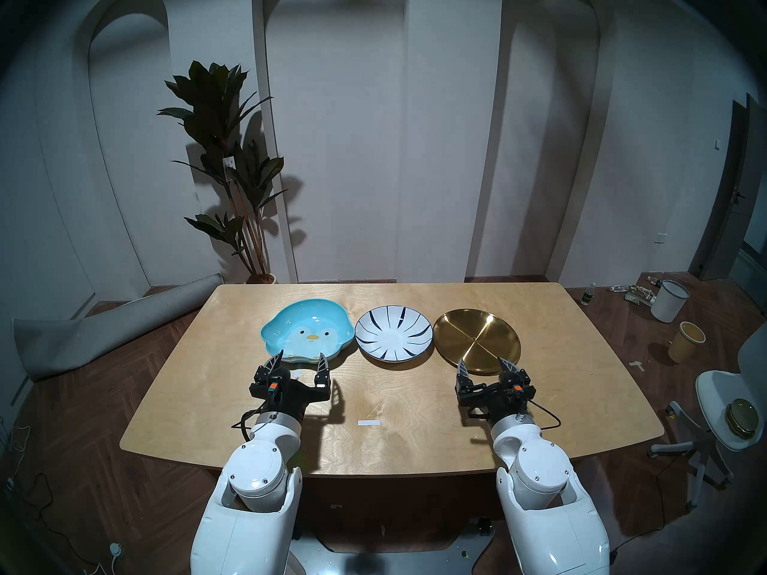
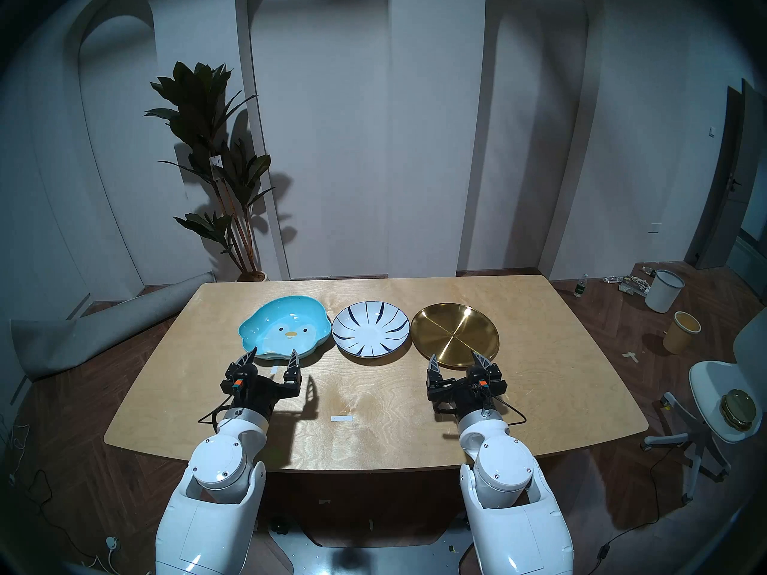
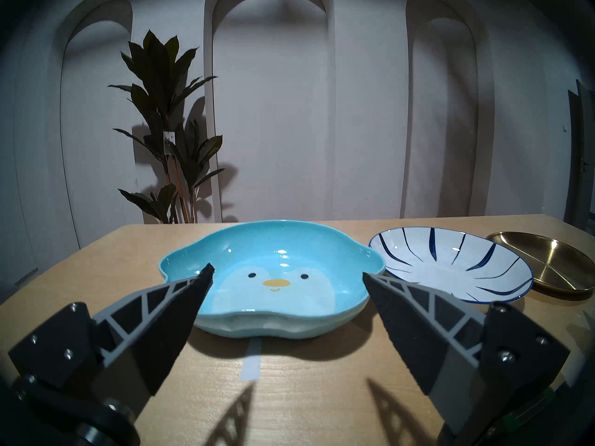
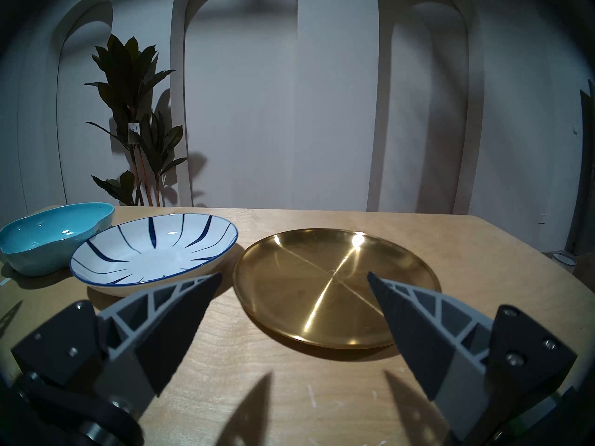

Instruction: Stack the plates into one stack

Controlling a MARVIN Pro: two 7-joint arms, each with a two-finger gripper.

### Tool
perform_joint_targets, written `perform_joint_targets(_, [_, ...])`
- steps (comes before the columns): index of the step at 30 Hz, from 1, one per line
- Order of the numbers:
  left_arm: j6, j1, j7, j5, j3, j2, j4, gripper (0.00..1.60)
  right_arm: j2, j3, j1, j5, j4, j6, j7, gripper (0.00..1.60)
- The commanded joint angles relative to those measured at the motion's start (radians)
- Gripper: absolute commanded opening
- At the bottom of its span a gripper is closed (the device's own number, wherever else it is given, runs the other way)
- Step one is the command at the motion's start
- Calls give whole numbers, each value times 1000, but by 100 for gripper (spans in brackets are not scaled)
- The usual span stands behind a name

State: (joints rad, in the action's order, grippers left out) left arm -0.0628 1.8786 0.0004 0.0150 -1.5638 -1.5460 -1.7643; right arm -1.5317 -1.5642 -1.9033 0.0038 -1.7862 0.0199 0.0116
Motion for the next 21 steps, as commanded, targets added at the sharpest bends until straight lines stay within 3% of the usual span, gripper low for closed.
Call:
perform_joint_targets(1, [-39, 14, -22, -3, -16, 28, -56, 160, 9, -27, -40, 4, -82, 15, -7, 160])
perform_joint_targets(6, [-90, 25, -39, 12, -25, 51, -46, 160, 17, -23, -42, -6, -81, 6, -8, 160])
perform_joint_targets(12, [-101, 13, -47, 49, -34, 74, -24, 160, 8, -56, -63, 9, -98, 12, -33, 160])
perform_joint_targets(16, [33, -15, -55, 108, -33, 103, -54, 160, 23, -83, -91, -18, -124, 0, -61, 160])
perform_joint_targets(21, [102, -68, -87, 148, -38, 133, -95, 160, 35, -122, -115, -18, -137, 9, -72, 160])
